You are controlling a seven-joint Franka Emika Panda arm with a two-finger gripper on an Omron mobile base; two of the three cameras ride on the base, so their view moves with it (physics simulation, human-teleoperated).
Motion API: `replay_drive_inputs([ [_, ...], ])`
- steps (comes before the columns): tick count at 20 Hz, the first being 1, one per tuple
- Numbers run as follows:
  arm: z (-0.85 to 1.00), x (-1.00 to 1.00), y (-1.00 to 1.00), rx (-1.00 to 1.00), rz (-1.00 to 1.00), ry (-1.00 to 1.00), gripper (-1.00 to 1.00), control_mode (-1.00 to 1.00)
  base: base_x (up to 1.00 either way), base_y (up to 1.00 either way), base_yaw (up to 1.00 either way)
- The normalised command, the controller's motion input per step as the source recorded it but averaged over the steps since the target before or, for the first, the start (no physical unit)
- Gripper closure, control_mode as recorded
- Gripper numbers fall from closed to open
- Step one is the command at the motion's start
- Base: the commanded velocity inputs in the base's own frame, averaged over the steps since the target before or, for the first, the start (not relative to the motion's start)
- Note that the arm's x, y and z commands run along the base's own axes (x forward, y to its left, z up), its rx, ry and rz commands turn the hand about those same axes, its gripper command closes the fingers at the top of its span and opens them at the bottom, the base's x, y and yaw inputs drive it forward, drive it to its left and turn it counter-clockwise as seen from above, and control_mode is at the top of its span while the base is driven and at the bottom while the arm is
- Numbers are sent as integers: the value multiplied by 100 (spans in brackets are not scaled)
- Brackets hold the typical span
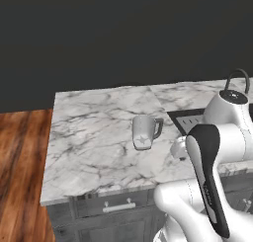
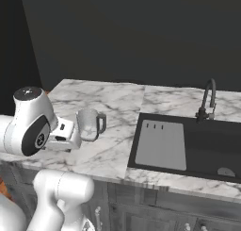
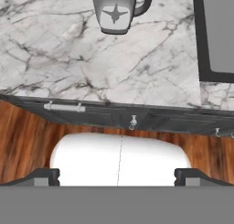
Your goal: Turn on the sink faucet and place the jug under the water for a few seconds to fill it up.
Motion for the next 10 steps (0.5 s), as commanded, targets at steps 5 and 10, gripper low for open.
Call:
replay_drive_inputs([
  [5, 0, 33, 0, 0, 0, 4, -100, -100, 0, 0, 0],
  [10, 0, 30, 0, 0, 0, 4, -100, -100, 0, 0, 0],
])
